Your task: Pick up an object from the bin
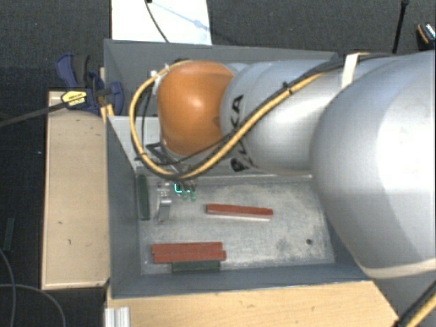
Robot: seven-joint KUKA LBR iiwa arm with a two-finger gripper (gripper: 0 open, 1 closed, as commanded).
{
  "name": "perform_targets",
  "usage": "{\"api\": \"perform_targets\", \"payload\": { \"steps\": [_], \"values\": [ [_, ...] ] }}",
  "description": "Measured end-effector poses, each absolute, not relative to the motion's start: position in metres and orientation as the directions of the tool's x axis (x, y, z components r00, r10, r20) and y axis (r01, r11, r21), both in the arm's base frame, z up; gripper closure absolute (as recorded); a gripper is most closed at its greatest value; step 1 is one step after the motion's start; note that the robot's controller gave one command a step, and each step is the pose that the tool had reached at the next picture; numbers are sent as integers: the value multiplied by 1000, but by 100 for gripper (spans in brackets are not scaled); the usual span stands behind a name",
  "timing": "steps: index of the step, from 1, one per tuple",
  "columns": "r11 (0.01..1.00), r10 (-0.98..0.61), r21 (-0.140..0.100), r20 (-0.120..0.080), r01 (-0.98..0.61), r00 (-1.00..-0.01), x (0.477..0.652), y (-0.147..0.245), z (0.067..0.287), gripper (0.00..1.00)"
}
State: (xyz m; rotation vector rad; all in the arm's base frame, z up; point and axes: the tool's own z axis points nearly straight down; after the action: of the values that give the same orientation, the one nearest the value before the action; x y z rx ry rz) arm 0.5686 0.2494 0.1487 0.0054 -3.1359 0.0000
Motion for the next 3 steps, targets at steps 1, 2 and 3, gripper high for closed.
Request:
{"api": "perform_targets", "payload": {
  "steps": [1, 2, 3],
  "values": [
    [1000, 1, -6, 4, 1, -1000, 592, 161, 71, 0],
    [1000, 13, -3, 3, 13, -1000, 550, 108, 78, 0],
    [1000, 15, 1, -1, 15, -1000, 552, 112, 78, 100]
  ]
}}
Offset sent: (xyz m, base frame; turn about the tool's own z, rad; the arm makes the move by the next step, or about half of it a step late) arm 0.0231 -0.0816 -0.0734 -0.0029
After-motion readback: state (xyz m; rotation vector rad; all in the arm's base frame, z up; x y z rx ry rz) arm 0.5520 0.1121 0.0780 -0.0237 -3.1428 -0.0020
